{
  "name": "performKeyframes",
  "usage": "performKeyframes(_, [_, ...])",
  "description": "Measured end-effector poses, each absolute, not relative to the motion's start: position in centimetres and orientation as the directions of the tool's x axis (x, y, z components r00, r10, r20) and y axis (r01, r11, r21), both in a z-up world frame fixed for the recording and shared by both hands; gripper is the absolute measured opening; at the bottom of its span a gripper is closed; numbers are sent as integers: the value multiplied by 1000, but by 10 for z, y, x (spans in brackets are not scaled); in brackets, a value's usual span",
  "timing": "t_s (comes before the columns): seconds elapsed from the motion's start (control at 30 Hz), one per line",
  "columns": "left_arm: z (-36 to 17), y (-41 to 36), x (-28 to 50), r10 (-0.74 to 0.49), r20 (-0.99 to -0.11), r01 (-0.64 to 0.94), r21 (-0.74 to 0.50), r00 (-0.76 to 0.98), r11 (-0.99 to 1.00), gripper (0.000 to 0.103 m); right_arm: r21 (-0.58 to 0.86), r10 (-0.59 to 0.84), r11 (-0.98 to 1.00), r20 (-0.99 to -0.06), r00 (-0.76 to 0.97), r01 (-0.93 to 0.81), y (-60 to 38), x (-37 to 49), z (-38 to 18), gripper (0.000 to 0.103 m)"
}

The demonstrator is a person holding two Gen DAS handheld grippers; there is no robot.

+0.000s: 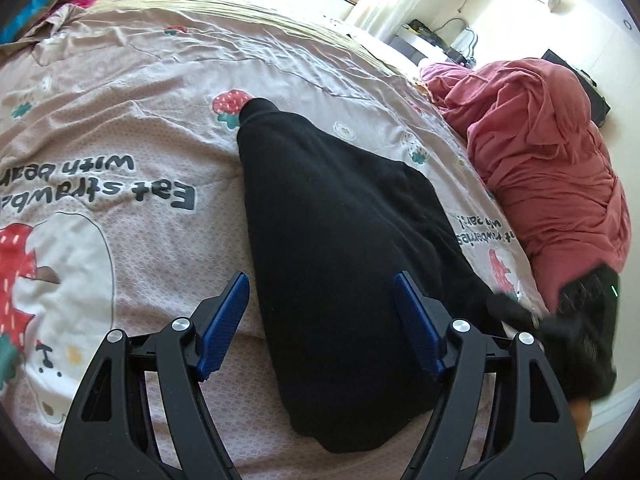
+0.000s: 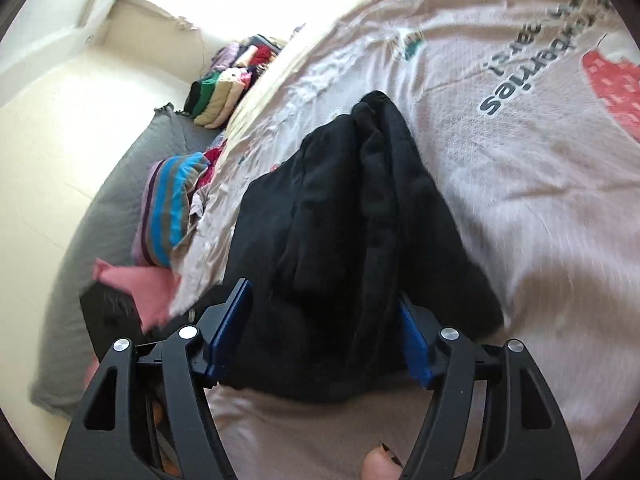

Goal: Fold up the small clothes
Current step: 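Lay the folded half down and open both tools, then withdraw both open tools away from the folded sweatshirt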

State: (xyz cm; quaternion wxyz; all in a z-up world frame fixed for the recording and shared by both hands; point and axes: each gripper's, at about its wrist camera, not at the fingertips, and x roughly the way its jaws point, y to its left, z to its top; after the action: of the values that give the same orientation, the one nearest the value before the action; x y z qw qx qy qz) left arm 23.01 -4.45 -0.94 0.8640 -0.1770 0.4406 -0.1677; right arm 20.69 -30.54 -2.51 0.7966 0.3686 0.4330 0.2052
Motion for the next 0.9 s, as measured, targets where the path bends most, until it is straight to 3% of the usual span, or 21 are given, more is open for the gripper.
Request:
performKeyframes(0.17, [-8, -52, 223, -436, -707, 161, -423, 557, 892, 67, 787, 688, 617, -543, 481, 4, -312, 239, -28, 64])
performKeyframes(0.23, [-7, -55, 222, -431, -710, 167, -413, 556, 895, 67, 760, 664, 650, -566, 490, -3, -312, 245, -22, 49])
performKeyframes(0.43, [-6, -58, 220, -424, -719, 181, -393, 551, 902, 67, 640, 596, 763, -643, 481, -89, -292, 256, -8, 19])
performKeyframes(0.63, [0, -64, 219, -440, -721, 207, -394, 536, 896, 67, 454, 520, 850, -640, 565, -268, -281, 245, 38, 17])
performKeyframes(0.8, [-3, -81, 215, -420, -744, 235, -348, 519, 908, 69, 317, 404, 915, -721, 563, -250, -280, 253, 14, 17])
performKeyframes(0.9, [-6, -88, 211, -393, -756, 250, -304, 524, 919, 70, 320, 384, 923, -748, 542, -212, -278, 258, -12, 19])
